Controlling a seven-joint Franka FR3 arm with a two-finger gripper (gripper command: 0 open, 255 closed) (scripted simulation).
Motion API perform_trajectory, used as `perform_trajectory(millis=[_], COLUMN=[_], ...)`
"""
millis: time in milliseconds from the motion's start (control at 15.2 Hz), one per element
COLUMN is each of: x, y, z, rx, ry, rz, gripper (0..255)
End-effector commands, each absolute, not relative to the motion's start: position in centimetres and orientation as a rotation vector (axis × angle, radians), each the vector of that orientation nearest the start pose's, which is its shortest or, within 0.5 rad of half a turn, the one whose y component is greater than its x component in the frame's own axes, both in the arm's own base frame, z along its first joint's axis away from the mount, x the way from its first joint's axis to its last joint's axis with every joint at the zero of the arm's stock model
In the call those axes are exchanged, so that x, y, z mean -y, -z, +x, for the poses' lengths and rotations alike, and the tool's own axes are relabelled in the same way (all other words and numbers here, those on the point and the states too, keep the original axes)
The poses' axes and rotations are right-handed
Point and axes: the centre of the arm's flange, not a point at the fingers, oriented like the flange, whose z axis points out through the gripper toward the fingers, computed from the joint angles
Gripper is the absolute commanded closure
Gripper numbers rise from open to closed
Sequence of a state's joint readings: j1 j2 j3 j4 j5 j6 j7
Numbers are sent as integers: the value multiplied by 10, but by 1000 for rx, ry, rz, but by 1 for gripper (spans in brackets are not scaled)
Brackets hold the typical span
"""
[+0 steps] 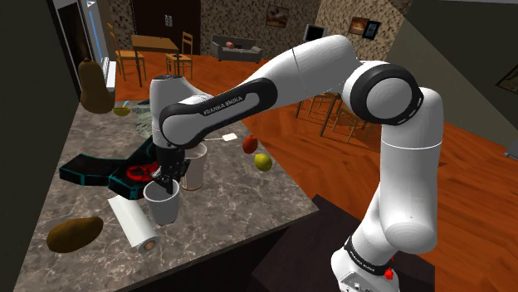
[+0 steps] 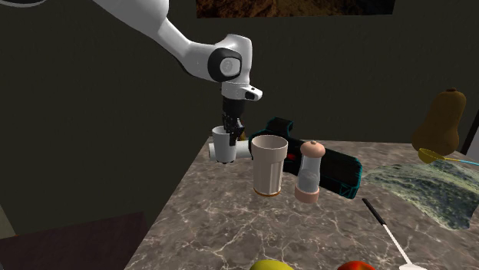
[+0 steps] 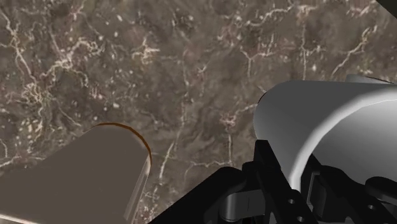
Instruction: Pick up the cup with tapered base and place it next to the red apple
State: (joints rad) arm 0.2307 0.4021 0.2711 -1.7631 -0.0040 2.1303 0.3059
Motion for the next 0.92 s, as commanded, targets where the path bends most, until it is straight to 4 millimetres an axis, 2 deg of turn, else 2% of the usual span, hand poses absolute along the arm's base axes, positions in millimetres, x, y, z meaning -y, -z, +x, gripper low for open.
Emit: perform_trajectory(millis=[0, 858], x=[-300, -300], y=[-355, -423], z=[575, 575], rx=[272, 272], ry=[-90, -90], rz=[-3042, -3042], gripper=[255, 255])
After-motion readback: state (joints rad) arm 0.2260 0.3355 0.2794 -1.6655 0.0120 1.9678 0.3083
